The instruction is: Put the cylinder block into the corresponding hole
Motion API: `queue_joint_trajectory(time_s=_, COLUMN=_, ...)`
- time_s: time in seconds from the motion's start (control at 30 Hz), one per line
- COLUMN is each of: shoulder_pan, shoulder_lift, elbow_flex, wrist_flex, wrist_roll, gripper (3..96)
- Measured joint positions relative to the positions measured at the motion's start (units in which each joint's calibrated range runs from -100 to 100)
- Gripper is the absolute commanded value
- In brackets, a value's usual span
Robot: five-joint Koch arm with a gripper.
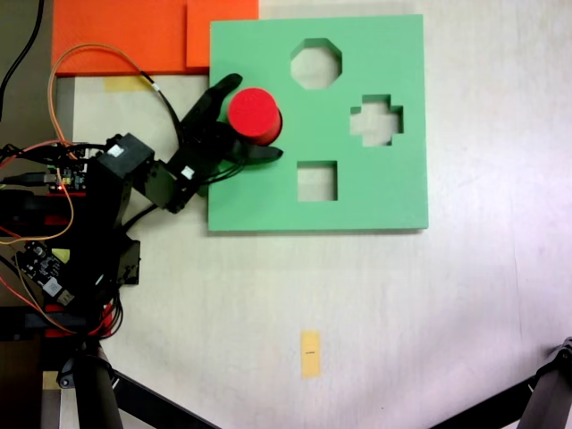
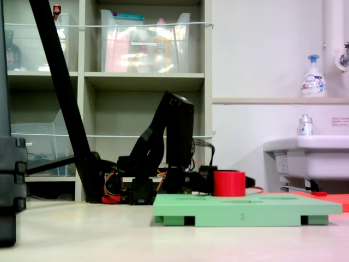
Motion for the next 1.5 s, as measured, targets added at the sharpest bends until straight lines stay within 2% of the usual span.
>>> queue_joint_trajectory(time_s=0.2, shoulder_pan=0.59, shoulder_lift=-11.49, elbow_flex=-11.56, wrist_flex=0.00, wrist_roll=-0.29, gripper=89.4)
queue_joint_trajectory(time_s=0.7, shoulder_pan=-2.83, shoulder_lift=-25.44, elbow_flex=-15.87, wrist_flex=-0.29, wrist_roll=-0.29, gripper=88.5)
queue_joint_trajectory(time_s=0.83, shoulder_pan=-5.67, shoulder_lift=-36.11, elbow_flex=-14.31, wrist_flex=-0.39, wrist_roll=-0.34, gripper=79.3)
queue_joint_trajectory(time_s=0.97, shoulder_pan=-9.47, shoulder_lift=-55.27, elbow_flex=-10.98, wrist_flex=-2.64, wrist_roll=-0.29, gripper=66.0)
queue_joint_trajectory(time_s=1.13, shoulder_pan=-14.85, shoulder_lift=-84.82, elbow_flex=-1.86, wrist_flex=-29.76, wrist_roll=-0.88, gripper=51.4)
queue_joint_trajectory(time_s=1.27, shoulder_pan=-18.56, shoulder_lift=-94.66, elbow_flex=8.04, wrist_flex=-48.46, wrist_roll=-2.34, gripper=46.5)
queue_joint_trajectory(time_s=1.37, shoulder_pan=-21.15, shoulder_lift=-95.90, elbow_flex=10.98, wrist_flex=-53.06, wrist_roll=-3.76, gripper=42.4)
queue_joint_trajectory(time_s=1.5, shoulder_pan=-24.47, shoulder_lift=-97.40, elbow_flex=12.35, wrist_flex=-58.05, wrist_roll=-7.81, gripper=41.7)
